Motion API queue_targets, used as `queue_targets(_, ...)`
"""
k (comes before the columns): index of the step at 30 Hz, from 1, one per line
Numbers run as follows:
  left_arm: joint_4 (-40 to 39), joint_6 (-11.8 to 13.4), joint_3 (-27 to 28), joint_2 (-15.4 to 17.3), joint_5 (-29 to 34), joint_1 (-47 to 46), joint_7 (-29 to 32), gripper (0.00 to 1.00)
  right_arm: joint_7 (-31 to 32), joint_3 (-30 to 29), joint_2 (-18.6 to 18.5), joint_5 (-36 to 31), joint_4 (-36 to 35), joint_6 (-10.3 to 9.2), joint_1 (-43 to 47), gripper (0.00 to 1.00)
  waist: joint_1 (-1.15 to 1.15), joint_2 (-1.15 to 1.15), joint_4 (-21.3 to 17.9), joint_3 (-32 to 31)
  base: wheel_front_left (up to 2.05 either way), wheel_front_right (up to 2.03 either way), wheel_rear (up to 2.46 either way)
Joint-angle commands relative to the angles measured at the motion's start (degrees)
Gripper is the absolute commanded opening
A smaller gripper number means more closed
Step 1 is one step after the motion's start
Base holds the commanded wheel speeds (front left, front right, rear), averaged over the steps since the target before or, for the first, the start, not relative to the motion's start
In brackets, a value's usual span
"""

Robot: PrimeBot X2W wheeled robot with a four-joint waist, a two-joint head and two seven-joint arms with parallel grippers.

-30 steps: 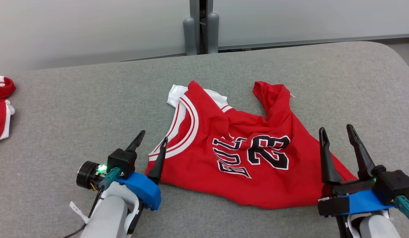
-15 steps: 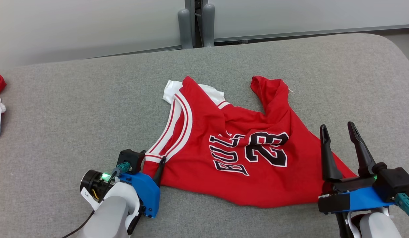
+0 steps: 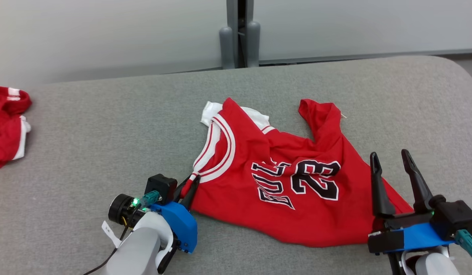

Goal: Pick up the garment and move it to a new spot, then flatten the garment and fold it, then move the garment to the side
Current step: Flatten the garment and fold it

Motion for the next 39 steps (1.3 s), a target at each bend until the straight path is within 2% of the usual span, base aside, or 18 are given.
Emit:
queue_targets(1, -1.7, -0.1, 0.4, 0.6, -0.5, 1.5, -0.9, 0.00, 0.0, -0.2, 0.3, 0.5, 0.2, -0.02, 1.1, 1.00, 0.00, 0.00, 1.7, -1.8, 0.00, 0.00, 0.00)
queue_targets(4, -5.6, 0.5, 1.3, 1.4, -0.5, 3.5, -1.3, 0.00, 0.0, -0.5, 0.5, 0.7, 0.4, -0.02, 2.2, 1.00, 0.00, 0.00, 3.3, -3.3, 0.00, 0.00, 0.00)
queue_targets(6, -11.1, 1.3, 2.5, 2.0, -0.3, 5.2, -1.3, 0.00, 0.0, -0.8, 0.7, 0.8, 0.4, -0.02, 3.0, 1.00, 0.00, 0.00, 4.7, -4.2, 0.00, 0.00, 0.00)
queue_targets(14, -29.9, 5.2, 4.8, 7.3, 2.2, 16.6, -1.3, 0.00, 0.0, -1.7, 1.3, 1.4, 0.9, -0.02, 5.1, 1.00, 0.00, 0.00, 9.2, -6.2, 0.00, 0.00, 0.00)
queue_targets(23, -45.4, 8.9, 5.7, 12.6, 2.0, 24.8, 3.4, 0.00, 0.0, -2.3, 1.8, 1.5, 1.0, -0.02, 5.5, 1.00, 0.00, 0.00, 10.7, -6.0, 0.00, 0.00, 0.00)
queue_targets(29, -49.5, 9.7, 5.4, 13.4, 2.0, 25.8, 5.2, 0.00, 0.0, -1.9, 1.8, 1.7, 1.5, -0.02, 4.9, 1.00, 0.00, 0.00, 9.6, -5.6, 0.00, 0.00, 0.00)
queue_targets(39, -48.9, 8.1, 3.7, 11.6, 3.1, 19.0, 5.3, 0.00, 0.0, -1.9, 1.5, 1.6, 1.8, -0.02, 2.5, 1.00, 0.00, 0.00, 4.6, -2.9, 0.00, 0.00, 0.00)
